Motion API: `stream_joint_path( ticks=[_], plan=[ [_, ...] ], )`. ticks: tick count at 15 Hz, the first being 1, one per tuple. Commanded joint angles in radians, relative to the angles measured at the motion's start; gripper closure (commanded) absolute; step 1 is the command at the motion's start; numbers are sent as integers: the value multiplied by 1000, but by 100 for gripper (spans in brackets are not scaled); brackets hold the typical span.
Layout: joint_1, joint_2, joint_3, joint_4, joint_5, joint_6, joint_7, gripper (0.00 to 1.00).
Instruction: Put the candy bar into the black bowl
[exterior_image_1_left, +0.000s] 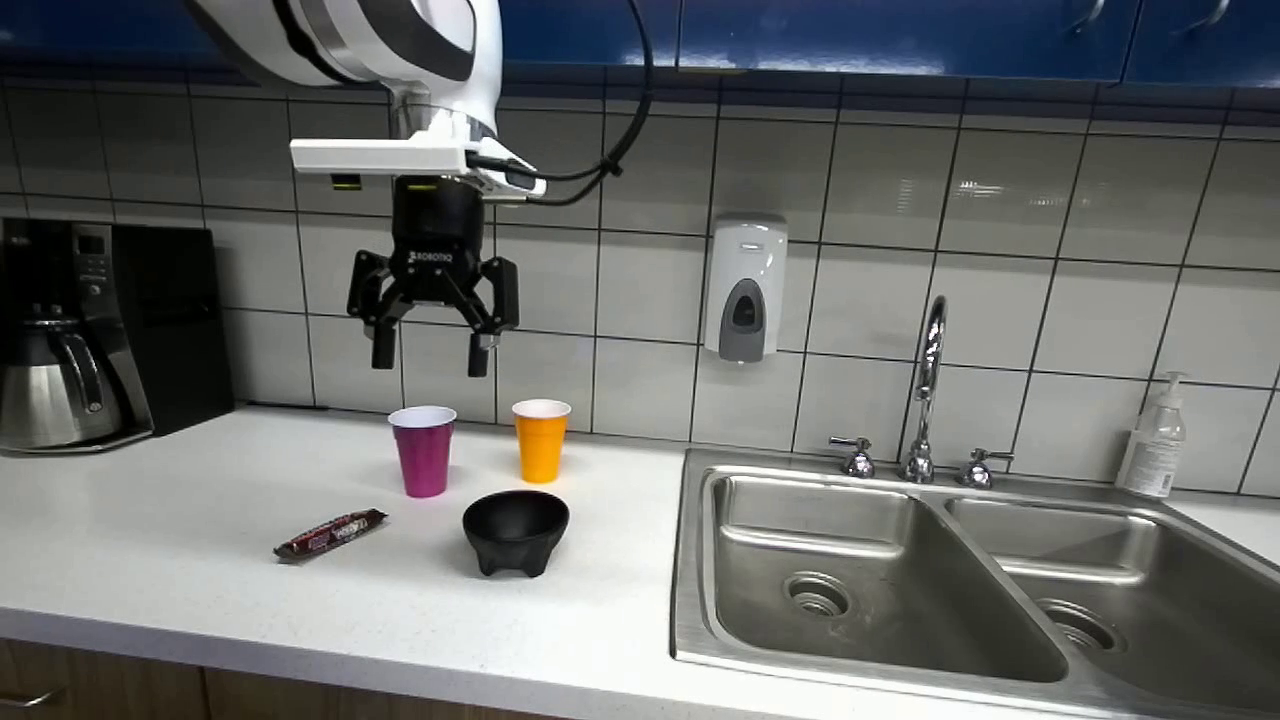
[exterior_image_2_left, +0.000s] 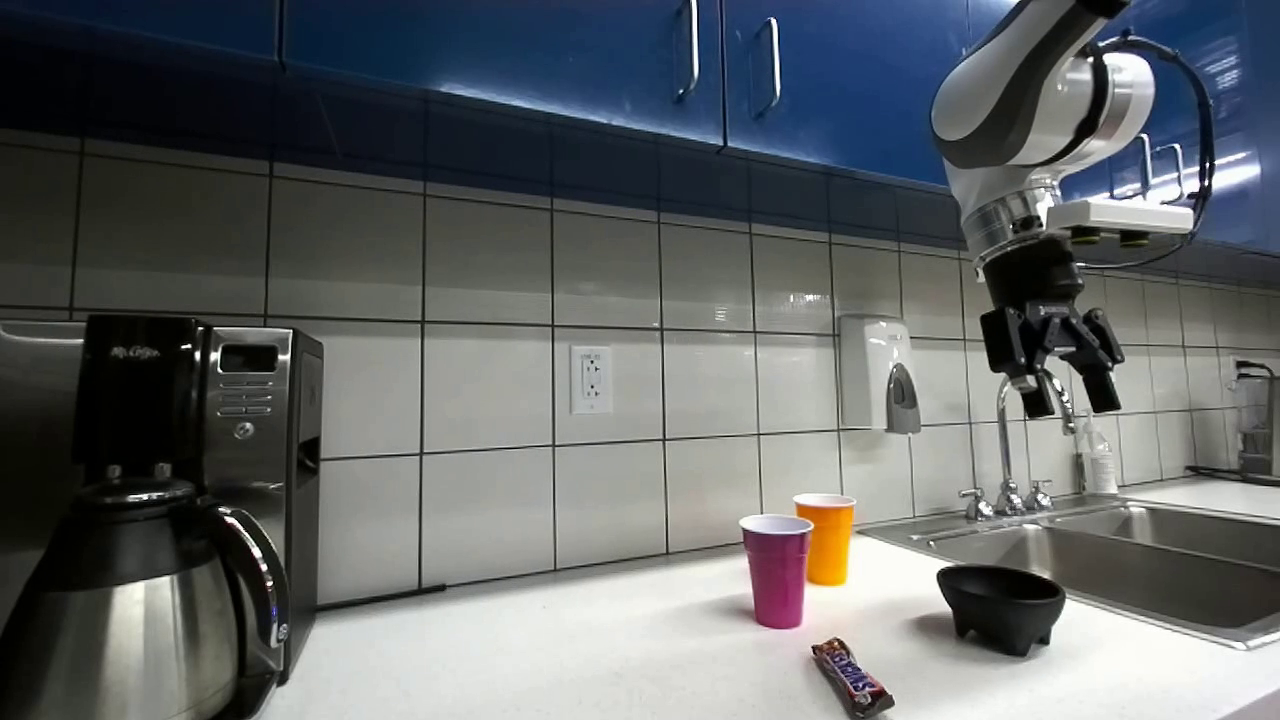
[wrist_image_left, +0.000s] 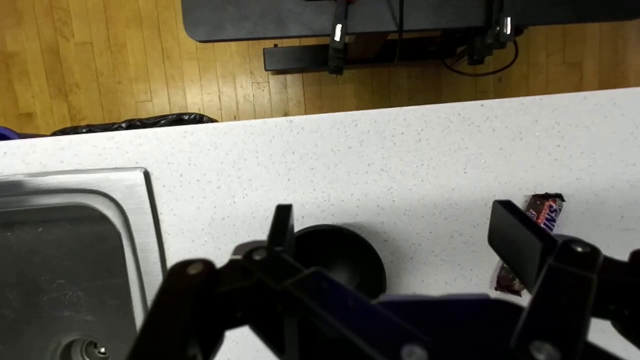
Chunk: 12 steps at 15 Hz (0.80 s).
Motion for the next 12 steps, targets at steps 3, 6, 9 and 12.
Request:
stream_joint_path(
  ticks=[3, 6, 9, 12],
  plan=[
    [9, -54, 55, -101, 83, 110, 167, 0],
    [17, -60, 94, -142, 112, 182, 248, 0],
    [33, -58, 133, -173, 125, 259, 309, 0],
    [55, -48, 174, -195, 122, 318, 364, 0]
  ],
)
